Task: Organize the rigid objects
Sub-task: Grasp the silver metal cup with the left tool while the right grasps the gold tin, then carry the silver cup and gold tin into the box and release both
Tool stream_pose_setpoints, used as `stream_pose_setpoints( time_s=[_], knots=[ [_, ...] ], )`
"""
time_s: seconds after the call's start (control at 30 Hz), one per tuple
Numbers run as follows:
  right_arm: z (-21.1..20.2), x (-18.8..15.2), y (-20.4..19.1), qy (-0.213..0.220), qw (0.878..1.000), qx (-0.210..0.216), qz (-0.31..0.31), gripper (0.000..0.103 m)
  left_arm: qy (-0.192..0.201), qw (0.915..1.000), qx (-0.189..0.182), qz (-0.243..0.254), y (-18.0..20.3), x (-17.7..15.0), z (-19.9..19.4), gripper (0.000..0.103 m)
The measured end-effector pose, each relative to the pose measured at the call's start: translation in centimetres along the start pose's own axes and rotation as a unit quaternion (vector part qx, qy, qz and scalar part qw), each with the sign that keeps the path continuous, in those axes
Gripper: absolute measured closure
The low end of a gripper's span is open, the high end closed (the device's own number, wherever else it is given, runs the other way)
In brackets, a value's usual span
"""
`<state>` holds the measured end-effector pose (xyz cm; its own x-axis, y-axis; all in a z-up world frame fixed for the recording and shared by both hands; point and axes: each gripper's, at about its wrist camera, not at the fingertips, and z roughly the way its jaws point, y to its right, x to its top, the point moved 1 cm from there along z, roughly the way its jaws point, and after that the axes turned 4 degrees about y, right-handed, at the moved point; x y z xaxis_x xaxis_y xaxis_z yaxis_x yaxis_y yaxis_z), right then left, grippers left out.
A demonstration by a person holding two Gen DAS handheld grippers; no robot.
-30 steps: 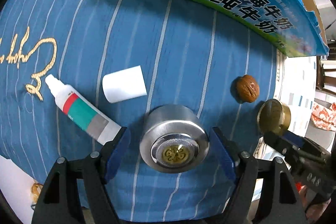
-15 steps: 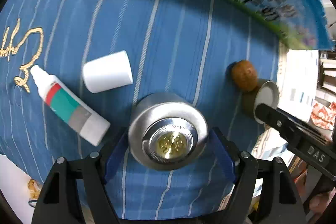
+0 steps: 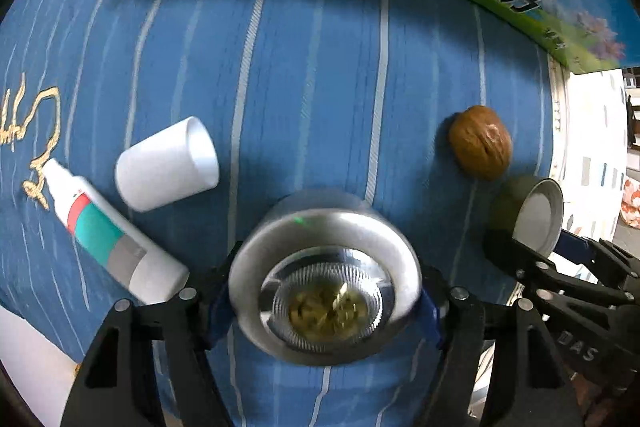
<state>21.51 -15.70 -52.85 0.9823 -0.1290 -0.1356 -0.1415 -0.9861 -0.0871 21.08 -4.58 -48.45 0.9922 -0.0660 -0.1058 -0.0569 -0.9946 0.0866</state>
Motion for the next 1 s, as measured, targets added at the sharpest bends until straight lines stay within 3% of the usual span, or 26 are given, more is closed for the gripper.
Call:
stream_pose_setpoints(
  time_s=[0.1, 0.47, 1.0],
  knots=[
    [-0.1, 0.2, 1.5, -0.004, 1.000, 0.008, 0.021, 0.033, -0.005, 0.9999, 0.010, 0.011, 0.4, 0.1, 0.5, 0.031],
    [0.1, 0.2, -0.1, -0.014, 0.999, -0.018, 0.023, 0.035, 0.013, 0.9995, 0.023, 0.016, 0.8, -1.0, -1.5, 0.034],
    [-11.9, -2.7, 0.3, 0.078, 0.997, 0.016, -0.018, 0.035, 0.113, 0.9918, -0.018, 0.056, 3.3, -3.1, -15.3, 0.034]
  ],
)
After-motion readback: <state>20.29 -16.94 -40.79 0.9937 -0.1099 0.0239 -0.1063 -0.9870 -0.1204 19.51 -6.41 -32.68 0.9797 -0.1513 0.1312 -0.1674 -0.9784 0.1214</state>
